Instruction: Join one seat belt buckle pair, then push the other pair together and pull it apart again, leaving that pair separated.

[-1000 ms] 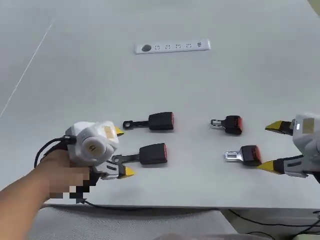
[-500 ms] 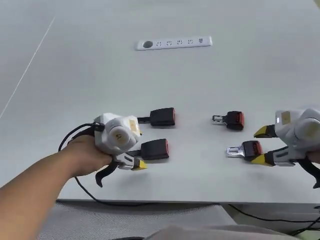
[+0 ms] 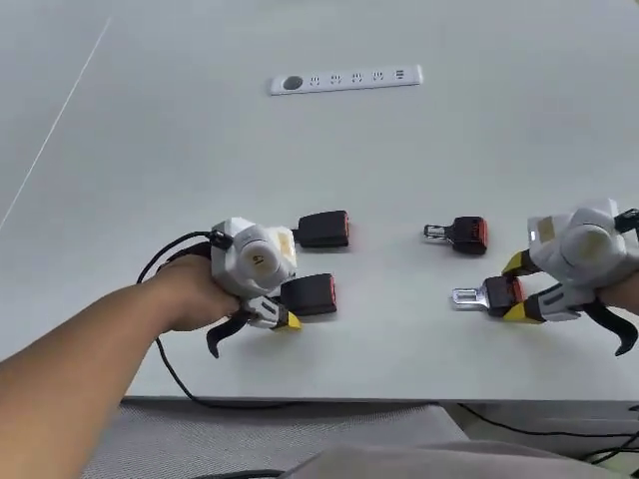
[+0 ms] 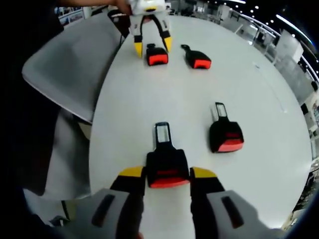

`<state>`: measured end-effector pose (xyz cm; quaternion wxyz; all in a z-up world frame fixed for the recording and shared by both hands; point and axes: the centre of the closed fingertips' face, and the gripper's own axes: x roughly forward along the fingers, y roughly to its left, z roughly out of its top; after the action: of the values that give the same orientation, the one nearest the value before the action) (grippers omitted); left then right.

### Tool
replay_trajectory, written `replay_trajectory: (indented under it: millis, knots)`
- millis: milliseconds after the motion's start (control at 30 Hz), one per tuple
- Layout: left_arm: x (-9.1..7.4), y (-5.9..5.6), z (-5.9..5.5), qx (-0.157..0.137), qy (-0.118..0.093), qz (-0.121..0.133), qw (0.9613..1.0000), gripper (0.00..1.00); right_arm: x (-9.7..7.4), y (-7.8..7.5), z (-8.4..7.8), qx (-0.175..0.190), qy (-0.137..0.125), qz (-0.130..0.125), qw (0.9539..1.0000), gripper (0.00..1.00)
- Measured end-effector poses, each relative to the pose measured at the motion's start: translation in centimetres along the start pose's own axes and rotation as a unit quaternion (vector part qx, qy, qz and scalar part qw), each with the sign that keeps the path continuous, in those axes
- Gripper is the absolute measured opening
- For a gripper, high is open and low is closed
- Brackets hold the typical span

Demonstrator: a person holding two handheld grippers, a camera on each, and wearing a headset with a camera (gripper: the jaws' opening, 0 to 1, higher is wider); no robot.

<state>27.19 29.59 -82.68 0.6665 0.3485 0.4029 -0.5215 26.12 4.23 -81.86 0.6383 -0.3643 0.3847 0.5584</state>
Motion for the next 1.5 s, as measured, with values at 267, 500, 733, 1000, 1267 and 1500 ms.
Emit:
replay_trajectory:
  millis: [267, 500, 733, 1000, 1267, 1500]
  knots:
    - [0.1, -0.1, 0.1, 0.026, 0.008, -0.017, 0.9995, 0.33, 0.2, -0.1, -0.1, -0.002, -0.002, 0.01, 1.0, 0.34]
    - [0.3, -0.3, 0.2, 0.04, 0.029, -0.038, 0.998, 0.33, 0.3, -0.1, -0.1, 0.006, 0.001, 0.012, 0.9999, 0.34]
    - [0.4, -0.4, 0.3, 0.069, 0.043, -0.052, 0.9954, 0.33, 0.3, -0.1, 0.2, 0.017, -0.004, 0.009, 0.9998, 0.34]
    - [0.3, -0.5, 0.2, 0.065, 0.044, -0.049, 0.9957, 0.33, 0.7, 0.0, 1.4, 0.013, -0.016, 0.0, 0.9998, 0.34]
    - [0.3, -0.6, 0.2, 0.067, 0.042, -0.048, 0.9957, 0.33, 1.4, 0.7, 3.0, 0.016, -0.033, -0.004, 0.9993, 0.34]
    - [0.3, -0.5, 0.1, 0.062, 0.037, -0.046, 0.9963, 0.33, 2.5, 1.1, 5.1, 0.019, -0.05, -0.013, 0.9985, 0.34]
